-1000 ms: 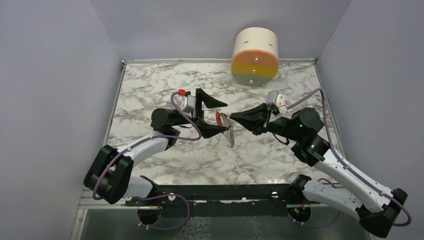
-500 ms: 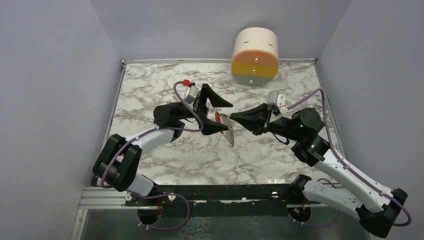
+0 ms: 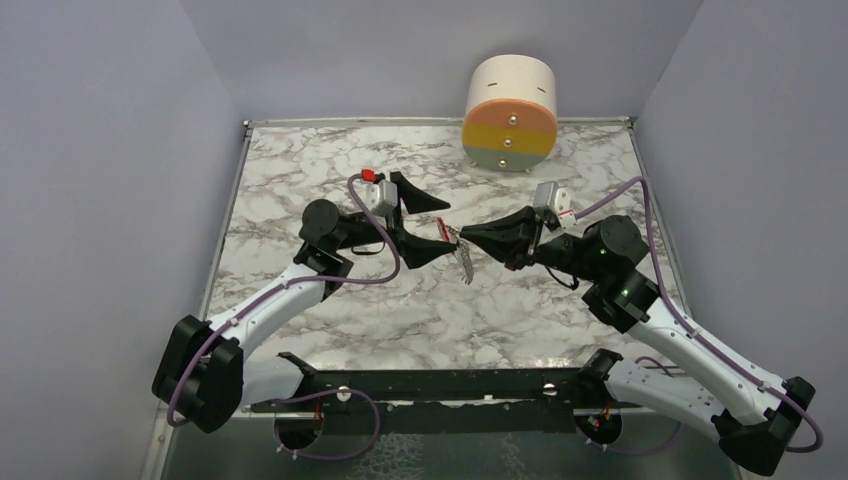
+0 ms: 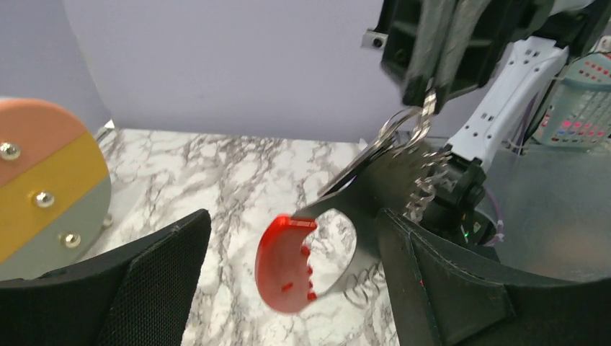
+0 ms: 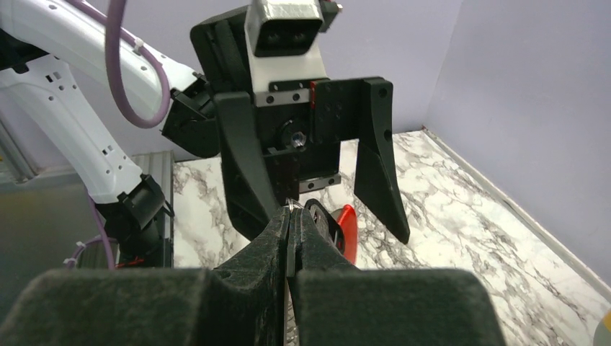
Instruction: Remove the keys from the keyring
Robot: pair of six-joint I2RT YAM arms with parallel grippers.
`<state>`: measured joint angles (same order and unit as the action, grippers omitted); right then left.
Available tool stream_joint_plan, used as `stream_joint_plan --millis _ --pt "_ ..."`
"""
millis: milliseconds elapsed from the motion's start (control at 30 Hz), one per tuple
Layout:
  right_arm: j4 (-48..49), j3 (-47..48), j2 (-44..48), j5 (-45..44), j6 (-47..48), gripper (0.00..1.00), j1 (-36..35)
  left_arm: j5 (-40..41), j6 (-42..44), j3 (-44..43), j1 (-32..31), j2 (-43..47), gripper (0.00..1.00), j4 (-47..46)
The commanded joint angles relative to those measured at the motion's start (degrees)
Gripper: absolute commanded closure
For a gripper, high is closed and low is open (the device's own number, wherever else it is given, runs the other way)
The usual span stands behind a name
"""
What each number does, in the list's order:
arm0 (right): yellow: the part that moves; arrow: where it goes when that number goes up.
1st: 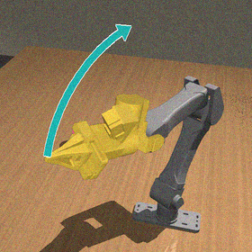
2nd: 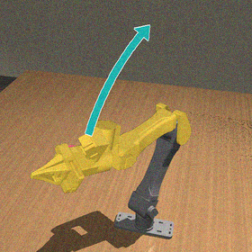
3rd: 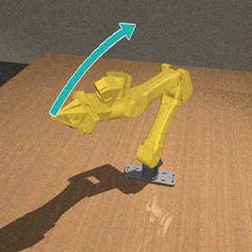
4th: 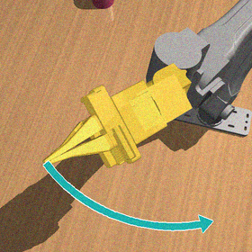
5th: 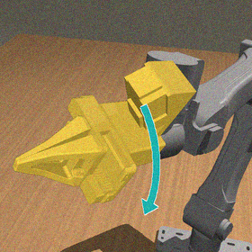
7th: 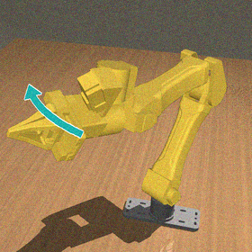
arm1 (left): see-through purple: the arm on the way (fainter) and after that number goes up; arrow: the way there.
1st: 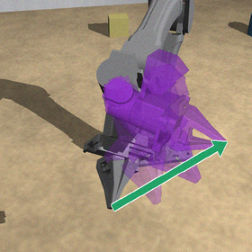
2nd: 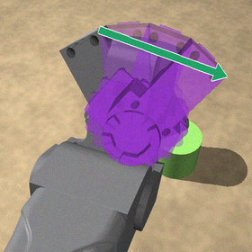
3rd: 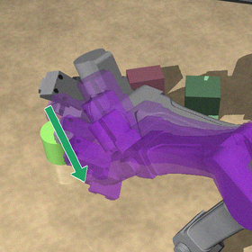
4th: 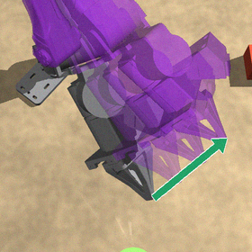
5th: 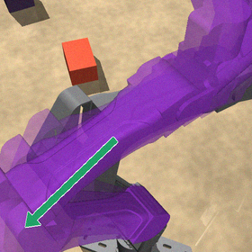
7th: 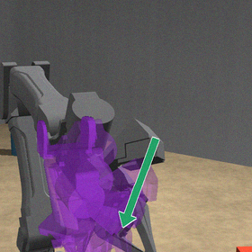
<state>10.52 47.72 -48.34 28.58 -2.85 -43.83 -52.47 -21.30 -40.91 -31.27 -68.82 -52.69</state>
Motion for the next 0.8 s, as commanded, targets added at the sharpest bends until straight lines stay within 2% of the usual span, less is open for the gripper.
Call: stream_joint_plan --millis 0,100,167,233,367,500,700,733,767 --pt "2.11 1.90 0.55 0.56 -0.04 0.99 -0.37 1.21 4.66 -0.64 -0.20 -1.33 0.18 7.79" --pt "2.15 2.58 0.68 1.56 -0.14 0.99 -0.37 -1.56 4.02 -1.51 -0.20 -2.95 0.40 7.90" --pt "2.08 2.87 0.53 2.26 -0.11 0.99 -0.33 -2.73 3.50 -2.16 -0.20 -3.49 0.47 7.94" --pt "2.18 2.55 0.54 2.52 -0.09 0.99 -0.35 -3.51 3.54 -2.45 -0.21 -3.53 0.48 7.87" --pt "3.15 1.71 0.29 2.80 -0.52 0.99 -0.37 -6.83 4.96 -2.64 -0.57 -2.48 0.43 7.84" --pt "3.54 1.58 -0.06 3.25 -0.93 0.99 -0.33 -4.98 5.84 -1.42 -0.85 -0.65 0.46 7.52" --pt "3.82 1.55 -0.44 3.74 -1.26 0.99 -0.37 -7.66 6.33 -0.53 -1.43 1.33 0.46 6.15" --pt "3.96 1.51 -0.49 3.80 -1.43 0.99 -0.37 -7.82 6.32 -0.43 -1.43 1.44 0.50 6.00" --pt "4.09 1.56 -0.54 3.77 -1.52 0.99 -0.35 -8.09 6.35 -0.45 -1.47 1.41 0.58 5.89"
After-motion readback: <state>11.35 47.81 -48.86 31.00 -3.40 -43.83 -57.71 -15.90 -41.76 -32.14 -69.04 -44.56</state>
